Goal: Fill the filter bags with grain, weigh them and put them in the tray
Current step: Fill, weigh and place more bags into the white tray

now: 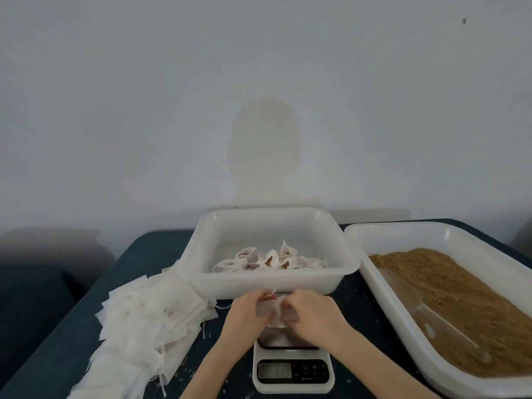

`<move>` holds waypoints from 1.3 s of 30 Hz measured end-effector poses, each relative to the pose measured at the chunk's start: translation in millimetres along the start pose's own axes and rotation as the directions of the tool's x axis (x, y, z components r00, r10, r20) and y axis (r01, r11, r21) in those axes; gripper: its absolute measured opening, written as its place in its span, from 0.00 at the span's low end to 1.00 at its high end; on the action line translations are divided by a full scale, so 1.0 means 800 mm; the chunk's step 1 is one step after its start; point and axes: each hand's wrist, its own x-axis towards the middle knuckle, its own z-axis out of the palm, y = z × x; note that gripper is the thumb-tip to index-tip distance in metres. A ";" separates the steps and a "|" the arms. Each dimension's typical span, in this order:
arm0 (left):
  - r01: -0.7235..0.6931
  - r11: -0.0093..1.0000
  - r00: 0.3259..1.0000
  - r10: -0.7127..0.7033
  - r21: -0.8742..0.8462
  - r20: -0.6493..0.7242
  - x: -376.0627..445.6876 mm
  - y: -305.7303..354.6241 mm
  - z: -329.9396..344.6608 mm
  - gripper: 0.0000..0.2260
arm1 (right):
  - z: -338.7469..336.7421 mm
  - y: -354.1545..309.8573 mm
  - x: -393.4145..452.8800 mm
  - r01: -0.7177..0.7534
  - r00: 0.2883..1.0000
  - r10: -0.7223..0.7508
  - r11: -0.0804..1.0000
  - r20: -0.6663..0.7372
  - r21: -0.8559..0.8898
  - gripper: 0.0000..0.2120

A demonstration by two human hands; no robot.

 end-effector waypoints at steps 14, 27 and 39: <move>0.023 0.999 0.993 -0.026 -0.022 -0.118 -0.021 -0.017 -0.008 0.05 | 0.025 0.005 -0.014 0.089 0.986 -0.077 0.993 -0.145 0.079 0.14; 0.004 1.000 1.000 -0.004 -0.008 -0.014 -0.030 -0.012 -0.020 0.10 | 0.015 0.035 -0.032 -0.041 0.967 0.084 0.983 -0.242 0.179 0.10; 0.047 0.998 0.982 -0.056 -0.050 -0.182 -0.039 -0.041 -0.052 0.13 | 0.017 0.052 -0.074 -0.155 0.950 0.234 0.928 -0.207 0.339 0.09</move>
